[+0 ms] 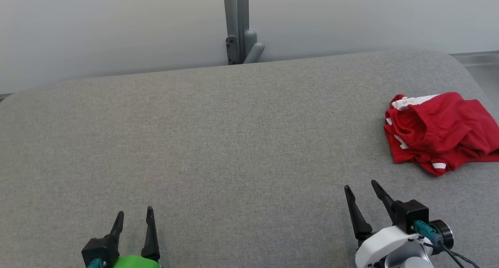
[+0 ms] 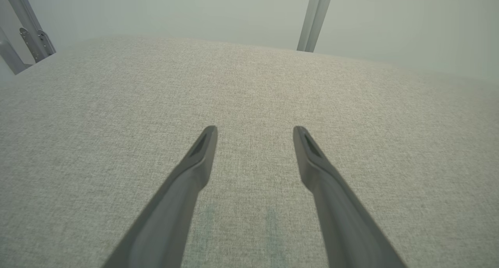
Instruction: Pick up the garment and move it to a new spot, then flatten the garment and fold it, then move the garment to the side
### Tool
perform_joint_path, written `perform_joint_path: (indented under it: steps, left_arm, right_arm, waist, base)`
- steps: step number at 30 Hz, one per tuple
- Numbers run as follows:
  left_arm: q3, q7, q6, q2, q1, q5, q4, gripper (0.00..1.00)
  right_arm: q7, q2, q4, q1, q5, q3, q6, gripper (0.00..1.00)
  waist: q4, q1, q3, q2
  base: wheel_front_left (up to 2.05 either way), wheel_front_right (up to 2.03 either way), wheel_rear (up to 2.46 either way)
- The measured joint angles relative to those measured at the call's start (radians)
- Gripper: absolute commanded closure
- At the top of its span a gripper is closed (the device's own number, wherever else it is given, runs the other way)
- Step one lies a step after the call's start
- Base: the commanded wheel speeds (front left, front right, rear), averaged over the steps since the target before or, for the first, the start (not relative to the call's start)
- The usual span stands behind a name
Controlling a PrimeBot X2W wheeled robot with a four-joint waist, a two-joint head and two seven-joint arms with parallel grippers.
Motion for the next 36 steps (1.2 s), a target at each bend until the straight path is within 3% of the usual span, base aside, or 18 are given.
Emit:
perform_joint_path:
  steps: [3, 4, 10, 36]
  left_arm:
    - [0.0, 0.0, -0.001, 0.0, 0.0, 0.0, 0.0, 0.0]
    - [0.0, 0.0, -0.001, 0.0, 0.0, 0.0, 0.002, 1.0]
    - [-0.005, 0.009, -0.001, -0.003, 0.003, -0.011, 0.047, 1.0]
    - [0.048, 0.123, -0.036, -0.003, -0.01, -0.456, -0.015, 1.0]
  right_arm:
    - [0.0, 0.0, 0.0, 0.0, 0.0, 0.001, 0.0, 0.0]
    - [0.0, 0.0, 0.002, 0.0, 0.0, 0.001, 0.0, 1.0]
    - [0.006, 0.003, 0.041, 0.023, 0.014, 0.004, 0.0, 1.0]
    - [0.125, -0.001, -0.012, 0.016, 0.513, -0.061, 0.0, 1.0]
  waist:
    - [0.001, 0.0, 0.001, 0.0]
    - [0.001, 0.0, 0.001, 0.0]
    - [0.001, 0.0, 0.001, 0.0]
    - [0.01, 0.0, -0.002, 0.0001]
  base:
    - [0.0, 0.0, 0.0]
    - [0.0, 0.0, 0.0]
    - [0.0, 0.0, 0.0]
    - [0.0, 0.0, 0.0]
